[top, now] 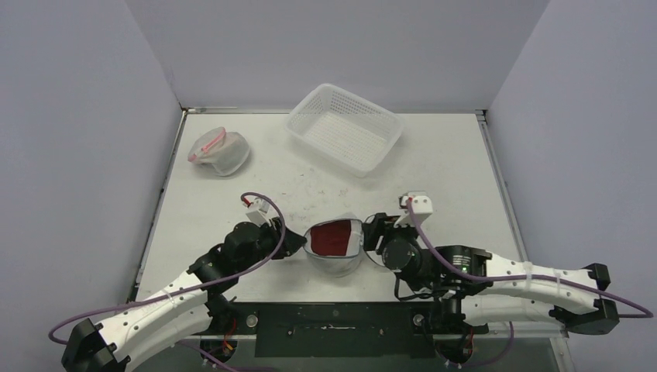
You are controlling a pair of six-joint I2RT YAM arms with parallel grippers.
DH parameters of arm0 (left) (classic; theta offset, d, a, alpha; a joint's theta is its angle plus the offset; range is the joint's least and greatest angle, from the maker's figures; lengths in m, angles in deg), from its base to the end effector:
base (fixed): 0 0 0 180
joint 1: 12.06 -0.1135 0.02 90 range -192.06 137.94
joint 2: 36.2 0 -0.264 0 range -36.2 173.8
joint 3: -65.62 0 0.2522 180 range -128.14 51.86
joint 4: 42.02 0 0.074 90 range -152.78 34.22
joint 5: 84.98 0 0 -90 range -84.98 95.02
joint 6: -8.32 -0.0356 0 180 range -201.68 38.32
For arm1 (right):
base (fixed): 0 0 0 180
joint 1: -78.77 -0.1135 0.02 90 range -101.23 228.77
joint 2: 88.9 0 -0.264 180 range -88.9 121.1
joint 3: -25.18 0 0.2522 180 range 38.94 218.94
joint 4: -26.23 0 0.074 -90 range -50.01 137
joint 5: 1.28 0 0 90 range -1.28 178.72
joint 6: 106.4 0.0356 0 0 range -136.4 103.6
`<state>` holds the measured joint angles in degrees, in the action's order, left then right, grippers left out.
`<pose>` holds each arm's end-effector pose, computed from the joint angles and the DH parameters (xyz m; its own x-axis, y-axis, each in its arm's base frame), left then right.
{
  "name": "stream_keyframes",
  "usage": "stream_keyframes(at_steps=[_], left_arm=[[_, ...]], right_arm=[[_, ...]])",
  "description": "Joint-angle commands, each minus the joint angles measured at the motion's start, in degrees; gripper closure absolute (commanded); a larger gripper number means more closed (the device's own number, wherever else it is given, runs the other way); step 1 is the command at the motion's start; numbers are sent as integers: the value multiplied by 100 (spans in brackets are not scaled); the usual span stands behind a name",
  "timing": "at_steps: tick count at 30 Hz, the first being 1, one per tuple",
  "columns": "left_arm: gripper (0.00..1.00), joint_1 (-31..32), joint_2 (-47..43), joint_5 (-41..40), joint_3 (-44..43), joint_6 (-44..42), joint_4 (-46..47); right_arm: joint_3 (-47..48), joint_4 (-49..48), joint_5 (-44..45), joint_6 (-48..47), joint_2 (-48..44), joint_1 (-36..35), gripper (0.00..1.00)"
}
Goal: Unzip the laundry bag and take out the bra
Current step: Open the laundry bag at the center of the board, then pick up the bra from the laundry bag.
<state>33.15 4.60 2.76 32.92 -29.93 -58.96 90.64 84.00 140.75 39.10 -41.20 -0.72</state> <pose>0.1201 -0.1190 0.2041 -0.7217 -0.3868 -0.5740 0.1893 0.6874 -0.7012 0.0560 0.1482 0.3240 -0.4742 0.2237 -0.8515 -0.1836 0.9208 0.3441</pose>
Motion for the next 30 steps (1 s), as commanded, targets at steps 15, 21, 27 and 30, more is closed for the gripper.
stream_keyframes(at_steps=[15, 21, 27, 30], left_arm=[[22, -74, -182, 549, -835, 27, -982], [34, -76, 376, 701, -848, -125, -680], [64, -74, 641, 608, -797, -259, -546], [85, -76, 658, 587, -761, -352, -461]], right_arm=[[-693, -3838, -2134, -1630, 2652, 78, 73], [-1056, -4121, -2219, -1455, 2710, -94, 73], [-1107, -4121, -2133, -1374, 2762, -223, 73], [-1018, -3905, -1998, -1342, 2718, -249, 69]])
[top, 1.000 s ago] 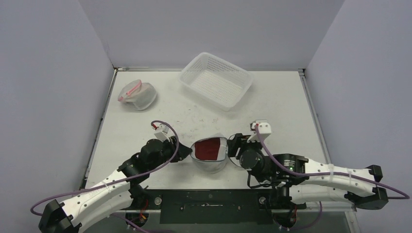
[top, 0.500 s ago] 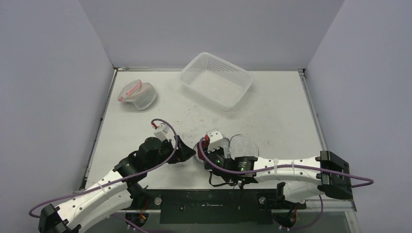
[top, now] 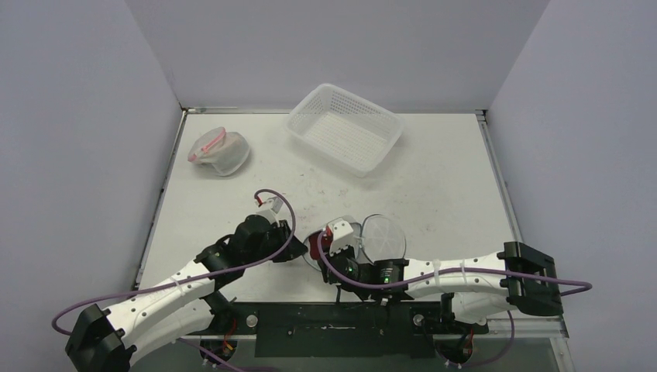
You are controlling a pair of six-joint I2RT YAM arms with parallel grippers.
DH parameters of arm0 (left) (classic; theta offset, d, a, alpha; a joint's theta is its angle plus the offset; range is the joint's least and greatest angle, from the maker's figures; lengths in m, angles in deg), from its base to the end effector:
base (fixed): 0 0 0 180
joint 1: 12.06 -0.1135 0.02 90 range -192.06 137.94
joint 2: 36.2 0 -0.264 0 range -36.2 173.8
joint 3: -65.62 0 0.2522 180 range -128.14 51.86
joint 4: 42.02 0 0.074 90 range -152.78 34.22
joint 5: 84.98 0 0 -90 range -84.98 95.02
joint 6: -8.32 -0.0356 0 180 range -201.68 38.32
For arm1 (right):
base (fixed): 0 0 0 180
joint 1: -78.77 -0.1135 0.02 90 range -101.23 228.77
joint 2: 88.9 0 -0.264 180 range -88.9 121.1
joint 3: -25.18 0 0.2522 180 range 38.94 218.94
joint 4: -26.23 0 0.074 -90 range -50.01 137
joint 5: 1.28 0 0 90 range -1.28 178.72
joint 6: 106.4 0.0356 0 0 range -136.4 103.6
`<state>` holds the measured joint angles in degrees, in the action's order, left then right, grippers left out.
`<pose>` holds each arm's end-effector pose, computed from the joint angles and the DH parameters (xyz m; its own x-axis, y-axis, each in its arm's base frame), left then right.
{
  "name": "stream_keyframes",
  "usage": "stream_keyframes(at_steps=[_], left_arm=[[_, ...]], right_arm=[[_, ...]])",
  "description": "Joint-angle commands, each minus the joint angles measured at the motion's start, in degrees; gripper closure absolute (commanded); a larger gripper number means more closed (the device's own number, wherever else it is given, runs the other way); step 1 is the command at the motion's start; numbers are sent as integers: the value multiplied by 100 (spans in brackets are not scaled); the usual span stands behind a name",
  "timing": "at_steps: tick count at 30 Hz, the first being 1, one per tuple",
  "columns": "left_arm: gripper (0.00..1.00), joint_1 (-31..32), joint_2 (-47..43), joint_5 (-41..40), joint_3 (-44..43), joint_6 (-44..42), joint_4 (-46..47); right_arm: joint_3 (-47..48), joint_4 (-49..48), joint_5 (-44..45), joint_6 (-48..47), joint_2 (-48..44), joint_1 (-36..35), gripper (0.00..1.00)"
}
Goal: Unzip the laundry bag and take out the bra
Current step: Pick up the bra from the laundry bag.
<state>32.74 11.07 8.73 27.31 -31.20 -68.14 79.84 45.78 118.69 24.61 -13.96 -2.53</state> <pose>0.1258 -0.1282 0.2052 -0.8309 -0.2597 -0.4921 0.1568 0.7392 -0.6549 0.0582 0.2627 0.2139 -0.5969 -0.1429 -0.7894 -0.5388 0.8005 0.2625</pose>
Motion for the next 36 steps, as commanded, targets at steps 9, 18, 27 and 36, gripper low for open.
stream_keyframes(at_steps=[9, 18, 27, 36], left_arm=[[100, -23, -102, -166, 22, -467, 515], [100, 84, 63, -145, 206, -388, 761], [100, 152, -165, -331, 364, -323, 491], [100, 152, -205, -924, 365, -274, 3]], right_arm=[[246, 342, 800, 223, -614, -55, 32], [807, 241, 635, -173, 387, 202, 30], [623, 81, 457, -222, 877, 274, 30], [-283, 247, 601, 649, 731, 120, 30]])
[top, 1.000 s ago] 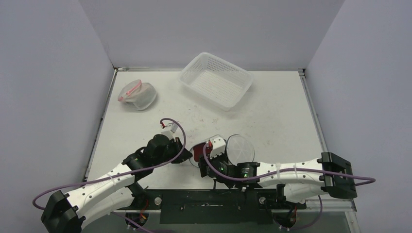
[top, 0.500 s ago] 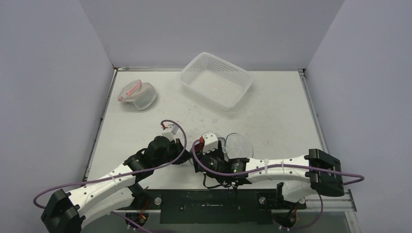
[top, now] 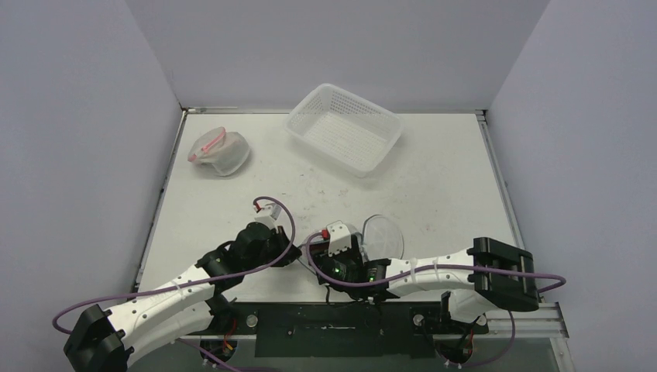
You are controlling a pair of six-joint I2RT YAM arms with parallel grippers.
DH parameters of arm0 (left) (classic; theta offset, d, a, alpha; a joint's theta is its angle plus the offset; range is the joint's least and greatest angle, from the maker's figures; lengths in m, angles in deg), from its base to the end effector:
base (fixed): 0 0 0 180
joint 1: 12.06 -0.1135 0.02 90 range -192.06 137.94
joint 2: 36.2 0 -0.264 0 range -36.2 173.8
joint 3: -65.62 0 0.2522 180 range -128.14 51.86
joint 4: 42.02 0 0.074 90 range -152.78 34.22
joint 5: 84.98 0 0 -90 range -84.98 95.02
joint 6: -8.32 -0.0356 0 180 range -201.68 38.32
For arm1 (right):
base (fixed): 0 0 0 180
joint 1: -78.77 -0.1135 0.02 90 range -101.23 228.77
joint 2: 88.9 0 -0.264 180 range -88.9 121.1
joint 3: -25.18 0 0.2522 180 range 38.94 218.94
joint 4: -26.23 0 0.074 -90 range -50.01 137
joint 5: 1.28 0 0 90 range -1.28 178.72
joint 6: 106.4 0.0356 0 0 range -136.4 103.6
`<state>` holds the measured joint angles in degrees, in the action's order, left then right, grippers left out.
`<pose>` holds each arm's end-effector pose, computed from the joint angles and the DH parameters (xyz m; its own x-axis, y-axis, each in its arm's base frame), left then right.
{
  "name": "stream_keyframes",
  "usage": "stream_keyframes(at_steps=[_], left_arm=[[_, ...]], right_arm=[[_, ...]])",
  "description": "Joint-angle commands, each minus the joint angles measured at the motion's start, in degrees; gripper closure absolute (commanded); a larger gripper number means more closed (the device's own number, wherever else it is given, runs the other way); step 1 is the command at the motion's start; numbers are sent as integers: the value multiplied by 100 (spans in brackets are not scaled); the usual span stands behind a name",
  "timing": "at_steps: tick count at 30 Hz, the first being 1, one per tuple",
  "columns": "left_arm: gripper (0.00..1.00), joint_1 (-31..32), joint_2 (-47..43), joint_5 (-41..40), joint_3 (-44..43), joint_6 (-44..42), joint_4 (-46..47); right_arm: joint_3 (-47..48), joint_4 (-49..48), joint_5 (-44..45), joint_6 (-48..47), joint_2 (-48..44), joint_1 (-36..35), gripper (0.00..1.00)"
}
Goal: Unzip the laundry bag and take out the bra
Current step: Pick up the bra from the laundry bag.
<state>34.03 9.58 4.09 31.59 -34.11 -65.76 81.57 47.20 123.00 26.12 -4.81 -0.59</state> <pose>0.1197 -0.1235 0.1877 -0.7966 -0.2367 -0.5563 0.1826 0.7830 -0.5946 0.0722 0.2758 0.1812 -0.6046 -0.1938 -0.7726 -0.4542 0.8807 0.1346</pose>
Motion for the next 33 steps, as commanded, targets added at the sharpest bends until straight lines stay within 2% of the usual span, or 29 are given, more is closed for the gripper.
stream_keyframes(at_steps=[1, 7, 16, 26, 33], left_arm=[[100, 18, -46, -543, -64, 35, -289], [100, 21, 43, -400, -2, 42, -52], [100, 21, 101, -65, -53, 33, 331], [100, 32, 237, 73, -18, 67, 528], [100, 75, 273, 93, 76, 112, 655]], right_arm=[[-570, 98, 193, 602, -248, -80, 30], [-921, -163, 255, 610, -644, -197, 27], [-316, -512, 806, 198, -972, -464, 22], [674, 79, 1249, 314, 14, -439, 20], [938, 344, 1225, 497, 545, -239, 26]])
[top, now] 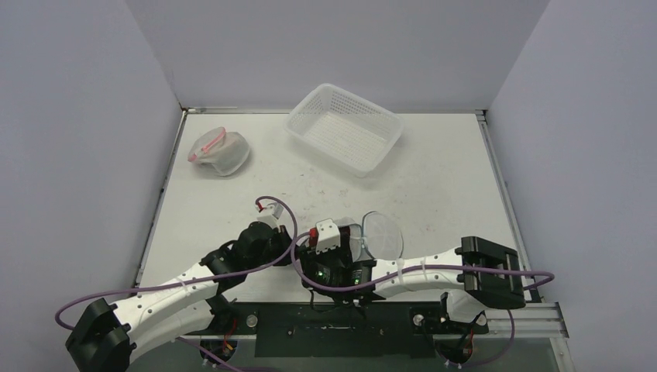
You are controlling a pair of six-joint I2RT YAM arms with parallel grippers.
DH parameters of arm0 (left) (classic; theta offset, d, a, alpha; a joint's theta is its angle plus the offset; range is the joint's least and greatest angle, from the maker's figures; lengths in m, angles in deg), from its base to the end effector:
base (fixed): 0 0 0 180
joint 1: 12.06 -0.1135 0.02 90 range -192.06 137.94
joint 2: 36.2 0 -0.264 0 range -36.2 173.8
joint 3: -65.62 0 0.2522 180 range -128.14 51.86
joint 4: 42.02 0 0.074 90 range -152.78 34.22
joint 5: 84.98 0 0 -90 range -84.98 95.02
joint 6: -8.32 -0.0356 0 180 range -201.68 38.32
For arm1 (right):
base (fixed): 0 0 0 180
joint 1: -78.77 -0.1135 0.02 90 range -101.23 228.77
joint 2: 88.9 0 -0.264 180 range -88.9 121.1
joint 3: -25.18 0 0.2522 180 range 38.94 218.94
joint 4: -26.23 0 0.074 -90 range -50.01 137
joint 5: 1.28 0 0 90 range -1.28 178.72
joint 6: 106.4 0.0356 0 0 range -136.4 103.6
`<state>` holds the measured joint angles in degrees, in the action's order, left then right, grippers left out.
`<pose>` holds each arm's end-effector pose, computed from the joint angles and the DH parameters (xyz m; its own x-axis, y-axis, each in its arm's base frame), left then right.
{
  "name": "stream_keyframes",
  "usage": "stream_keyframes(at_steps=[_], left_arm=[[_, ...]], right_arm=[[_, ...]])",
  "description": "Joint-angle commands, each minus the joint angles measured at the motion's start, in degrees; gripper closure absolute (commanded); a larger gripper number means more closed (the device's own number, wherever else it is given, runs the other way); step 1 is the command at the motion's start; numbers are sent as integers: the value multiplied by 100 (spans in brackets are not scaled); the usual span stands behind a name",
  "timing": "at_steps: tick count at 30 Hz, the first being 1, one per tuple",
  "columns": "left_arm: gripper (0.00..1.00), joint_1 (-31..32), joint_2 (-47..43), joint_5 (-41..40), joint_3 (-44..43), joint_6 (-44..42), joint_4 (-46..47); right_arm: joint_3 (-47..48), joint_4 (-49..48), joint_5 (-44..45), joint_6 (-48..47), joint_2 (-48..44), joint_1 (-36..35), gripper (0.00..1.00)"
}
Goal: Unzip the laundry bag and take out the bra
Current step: Pick up the bra from the laundry bag.
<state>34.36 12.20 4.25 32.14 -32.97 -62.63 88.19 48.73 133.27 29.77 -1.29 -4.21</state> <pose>0.1228 -0.1283 0.1823 -0.8029 -0.2461 -0.5429 0.1720 0.7764 -0.6063 0.0622 0.3006 0.1995 -0.5301 -0.0987 -0.8421 -0.3848 0.9130 0.1352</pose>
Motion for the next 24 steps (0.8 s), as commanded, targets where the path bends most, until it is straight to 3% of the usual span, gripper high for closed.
stream_keyframes(at_steps=[1, 3, 9, 14, 18, 24], left_arm=[[100, 43, -1, 78, 21, -2, 336], [100, 43, -22, 78, 30, -8, 321], [100, 43, -112, 28, 56, -46, 242], [100, 43, -31, 8, 50, -85, 269], [100, 42, 49, 7, 0, -106, 306], [100, 39, 146, 14, -25, -116, 408]], right_arm=[[325, 257, 193, 162, 256, 155, 29], [379, 392, 228, 254, 340, 214, 34], [155, 406, 369, 344, -31, 300, 66], [-166, 225, 337, 252, -568, 308, 85], [-467, 199, 266, 283, -1055, 348, 94], [-1035, 52, 160, 240, -1908, 379, 95]])
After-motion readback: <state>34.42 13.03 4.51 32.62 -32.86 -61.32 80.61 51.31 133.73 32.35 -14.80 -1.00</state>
